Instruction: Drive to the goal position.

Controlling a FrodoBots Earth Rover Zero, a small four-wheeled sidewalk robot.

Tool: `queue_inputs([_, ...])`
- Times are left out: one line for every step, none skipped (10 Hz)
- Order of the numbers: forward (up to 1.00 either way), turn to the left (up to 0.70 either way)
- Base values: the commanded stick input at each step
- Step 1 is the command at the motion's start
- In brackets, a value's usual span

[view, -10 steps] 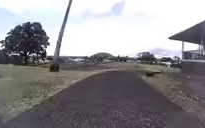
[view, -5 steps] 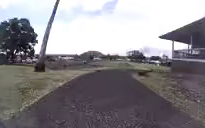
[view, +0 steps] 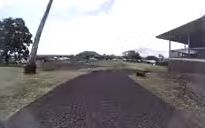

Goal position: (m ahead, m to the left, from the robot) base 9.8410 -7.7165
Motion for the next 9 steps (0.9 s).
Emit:
queue_inputs([0.70,0.01])
queue_inputs([0.70,0.01])
queue_inputs([0.70,0.01])
queue_inputs([0.70,0.01])
queue_inputs([0.70,-0.06])
queue_inputs([0.70,-0.23])
queue_inputs([0.70,-0.31])
queue_inputs([0.70,-0.34])
queue_inputs([0.70,-0.34])
